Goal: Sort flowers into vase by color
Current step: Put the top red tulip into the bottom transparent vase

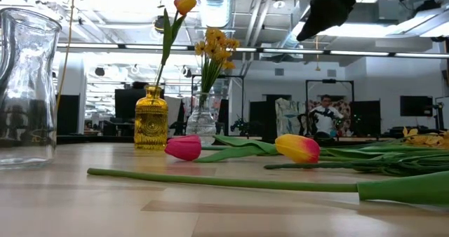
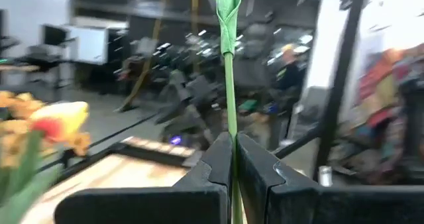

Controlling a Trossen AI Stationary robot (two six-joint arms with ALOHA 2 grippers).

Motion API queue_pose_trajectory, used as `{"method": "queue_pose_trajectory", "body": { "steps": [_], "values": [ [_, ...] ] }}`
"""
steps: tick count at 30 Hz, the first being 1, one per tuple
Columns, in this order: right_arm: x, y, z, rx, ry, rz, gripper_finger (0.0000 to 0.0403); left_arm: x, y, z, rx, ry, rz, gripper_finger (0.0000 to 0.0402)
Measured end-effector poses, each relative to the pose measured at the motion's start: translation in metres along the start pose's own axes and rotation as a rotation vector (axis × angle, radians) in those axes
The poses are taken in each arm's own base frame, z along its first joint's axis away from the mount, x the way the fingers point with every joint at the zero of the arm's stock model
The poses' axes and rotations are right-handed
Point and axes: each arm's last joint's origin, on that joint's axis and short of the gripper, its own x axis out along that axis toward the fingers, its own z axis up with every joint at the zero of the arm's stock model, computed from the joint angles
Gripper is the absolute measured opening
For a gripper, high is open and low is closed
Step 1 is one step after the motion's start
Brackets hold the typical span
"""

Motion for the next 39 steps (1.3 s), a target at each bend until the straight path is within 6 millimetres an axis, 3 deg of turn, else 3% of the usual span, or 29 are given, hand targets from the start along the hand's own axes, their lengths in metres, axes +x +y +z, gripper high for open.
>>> {"method": "queue_pose_trajectory", "body": {
  "steps": [8, 26, 39],
  "values": [
    [0.000, 0.000, 0.002, 0.023, -0.015, 0.003, 0.0152, -0.011, 0.010, -0.024, -0.051, -0.036, -0.100, 0.0000],
    [0.000, 0.001, 0.006, 0.062, -0.040, 0.011, 0.0152, 0.002, -0.014, -0.070, -0.021, -0.103, -0.141, 0.0000],
    [-0.004, 0.013, 0.037, 0.380, -0.292, 0.381, 0.0152, 0.003, -0.017, -0.078, 0.041, -0.081, -0.139, 0.0000]
  ]
}}
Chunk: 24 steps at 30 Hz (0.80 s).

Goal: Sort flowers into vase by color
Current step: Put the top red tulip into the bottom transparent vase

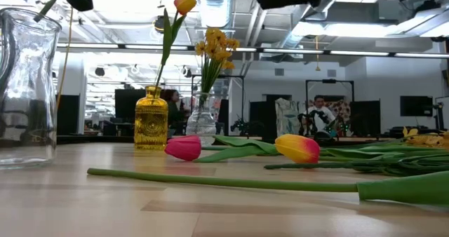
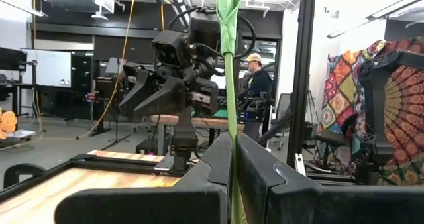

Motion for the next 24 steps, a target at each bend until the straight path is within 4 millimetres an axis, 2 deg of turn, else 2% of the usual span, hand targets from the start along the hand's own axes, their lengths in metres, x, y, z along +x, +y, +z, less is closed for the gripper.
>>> {"method": "queue_pose_trajectory", "body": {
  "steps": [5, 10, 18, 24],
  "values": [
    [0.007, 0.005, 0.000, 0.052, -0.060, 0.048, 0.0152, 0.000, 0.000, 0.000, 0.000, 0.000, -0.001, 0.0000],
    [0.027, 0.018, -0.002, 0.093, -0.107, 0.122, 0.0152, 0.000, 0.000, 0.000, 0.000, 0.003, 0.009, 0.0000],
    [0.060, 0.048, -0.002, 0.065, -0.336, 0.319, 0.0152, 0.000, 0.000, -0.001, 0.005, 0.011, 0.021, 0.0000],
    [0.073, 0.056, 0.000, 0.127, -0.489, 0.388, 0.0152, 0.000, 0.000, -0.002, 0.010, 0.023, 0.018, 0.0000]
  ]
}}
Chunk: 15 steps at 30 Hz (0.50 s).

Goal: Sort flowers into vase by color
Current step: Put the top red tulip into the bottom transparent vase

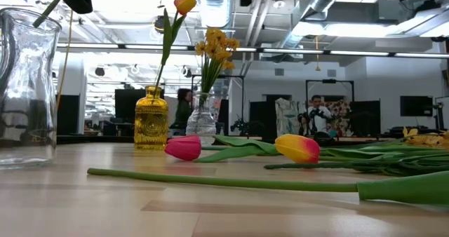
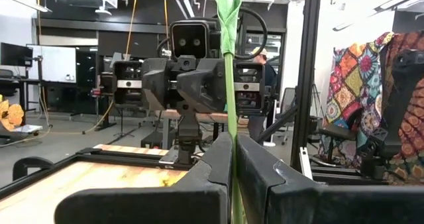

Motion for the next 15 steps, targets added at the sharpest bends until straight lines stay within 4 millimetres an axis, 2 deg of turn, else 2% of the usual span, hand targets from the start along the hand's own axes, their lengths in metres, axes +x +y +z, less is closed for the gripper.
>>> {"method": "queue_pose_trajectory", "body": {
  "steps": [9, 15],
  "values": [
    [0.013, 0.002, -0.019, 0.025, -0.133, 0.148, 0.0152, 0.000, 0.000, 0.000, 0.001, 0.003, -0.001, 0.0000],
    [0.022, 0.004, -0.012, 0.023, -0.131, 0.161, 0.0152, 0.000, 0.000, 0.000, 0.001, 0.003, -0.001, 0.0000]
  ]
}}
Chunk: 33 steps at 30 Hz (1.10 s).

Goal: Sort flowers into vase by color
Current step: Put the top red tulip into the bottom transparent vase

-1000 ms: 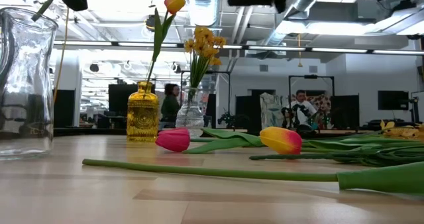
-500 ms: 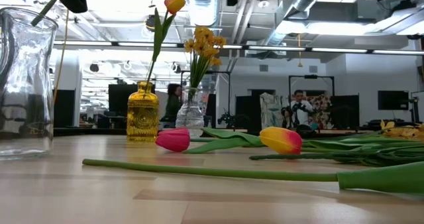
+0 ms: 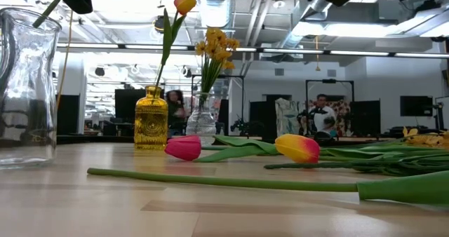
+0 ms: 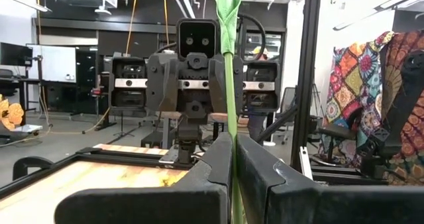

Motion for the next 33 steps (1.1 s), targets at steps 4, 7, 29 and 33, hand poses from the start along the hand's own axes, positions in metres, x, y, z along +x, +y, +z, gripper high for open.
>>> {"method": "queue_pose_trajectory", "body": {
  "steps": [4, 7, 29, 33],
  "values": [
    [0.004, 0.001, 0.005, 0.000, -0.004, 0.001, 0.0152, 0.000, 0.000, 0.000, -0.001, 0.000, 0.000, 0.0000],
    [0.007, 0.001, 0.008, 0.000, 0.005, 0.000, 0.0152, 0.000, 0.000, 0.000, -0.001, 0.000, 0.000, 0.0000],
    [0.011, 0.016, 0.012, -0.002, 0.035, 0.036, 0.0152, 0.000, 0.000, 0.000, -0.001, -0.001, 0.003, 0.0000],
    [0.019, 0.017, 0.002, 0.010, 0.000, 0.035, 0.0152, 0.000, 0.000, 0.000, -0.001, -0.001, 0.003, 0.0000]
  ]
}}
